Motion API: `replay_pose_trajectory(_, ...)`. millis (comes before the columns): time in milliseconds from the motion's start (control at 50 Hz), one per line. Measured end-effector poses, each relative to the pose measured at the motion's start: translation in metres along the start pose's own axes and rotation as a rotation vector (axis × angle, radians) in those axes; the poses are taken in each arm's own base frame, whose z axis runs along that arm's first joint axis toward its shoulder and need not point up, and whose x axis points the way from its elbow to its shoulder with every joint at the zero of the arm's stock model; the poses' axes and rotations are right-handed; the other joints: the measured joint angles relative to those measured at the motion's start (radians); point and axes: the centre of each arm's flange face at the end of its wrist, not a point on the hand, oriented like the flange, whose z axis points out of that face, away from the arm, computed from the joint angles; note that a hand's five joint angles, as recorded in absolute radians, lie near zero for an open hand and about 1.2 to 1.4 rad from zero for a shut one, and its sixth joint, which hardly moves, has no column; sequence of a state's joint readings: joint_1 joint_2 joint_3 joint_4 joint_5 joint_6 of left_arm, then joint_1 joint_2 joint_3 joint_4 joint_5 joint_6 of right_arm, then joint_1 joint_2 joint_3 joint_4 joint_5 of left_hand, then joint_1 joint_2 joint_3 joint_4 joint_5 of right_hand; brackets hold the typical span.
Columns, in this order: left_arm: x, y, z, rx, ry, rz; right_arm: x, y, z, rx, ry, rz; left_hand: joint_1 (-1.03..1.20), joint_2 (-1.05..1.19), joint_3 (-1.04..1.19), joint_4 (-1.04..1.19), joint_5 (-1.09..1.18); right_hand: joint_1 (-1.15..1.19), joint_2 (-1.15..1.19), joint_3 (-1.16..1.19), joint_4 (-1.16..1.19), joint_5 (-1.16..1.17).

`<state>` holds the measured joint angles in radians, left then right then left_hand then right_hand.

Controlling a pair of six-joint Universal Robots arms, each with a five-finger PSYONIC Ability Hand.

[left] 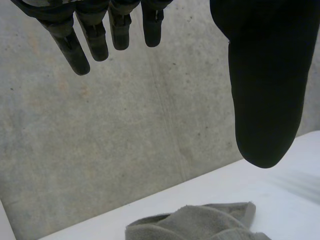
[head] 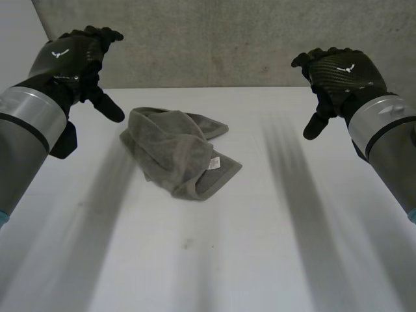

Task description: Fold the towel.

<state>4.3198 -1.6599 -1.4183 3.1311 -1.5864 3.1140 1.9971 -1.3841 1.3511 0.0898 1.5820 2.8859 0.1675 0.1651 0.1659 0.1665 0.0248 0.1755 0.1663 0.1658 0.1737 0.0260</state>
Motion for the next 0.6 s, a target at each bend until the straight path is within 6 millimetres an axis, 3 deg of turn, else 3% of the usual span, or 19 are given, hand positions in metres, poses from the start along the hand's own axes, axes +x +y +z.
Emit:
replay_pose_trajectory(60,0.000,0.008,0.008,-0.012,0.009,0.014,-0.003,0.005,0.002,-0.014,-0.023,0.001,0.004,0.003,0.003,0.003,0.000,0.000,0.000,0.000,0.000,0.000)
replay_pose_trajectory(220,-0.021,0.064,0.053,-0.119,0.047,0.170,-0.018,0.031,0.014,-0.082,-0.129,0.013,0.019,0.024,0.023,0.021,0.000,0.000,0.000,0.000,0.000,0.000)
replay_pose_trajectory(260,-0.031,0.086,0.068,-0.161,0.058,0.224,-0.022,0.039,0.016,-0.102,-0.146,0.016,0.023,0.025,0.024,0.022,0.000,0.000,0.000,0.000,0.000,0.000)
replay_pose_trajectory(360,-0.041,0.117,0.091,-0.185,0.067,0.276,-0.030,0.050,0.020,-0.134,-0.171,0.016,0.032,0.034,0.034,0.032,0.000,0.000,0.000,0.000,0.000,0.000)
replay_pose_trajectory(480,-0.048,0.159,0.126,-0.164,0.073,0.326,-0.036,0.061,0.022,-0.165,-0.186,0.013,0.088,0.090,0.089,0.089,0.054,0.000,0.000,0.000,0.000,0.000)
replay_pose_trajectory(600,-0.049,0.198,0.149,-0.156,0.106,0.397,-0.037,0.067,0.022,-0.183,-0.188,0.010,0.169,0.172,0.166,0.167,0.130,0.000,0.000,0.000,0.000,0.000)
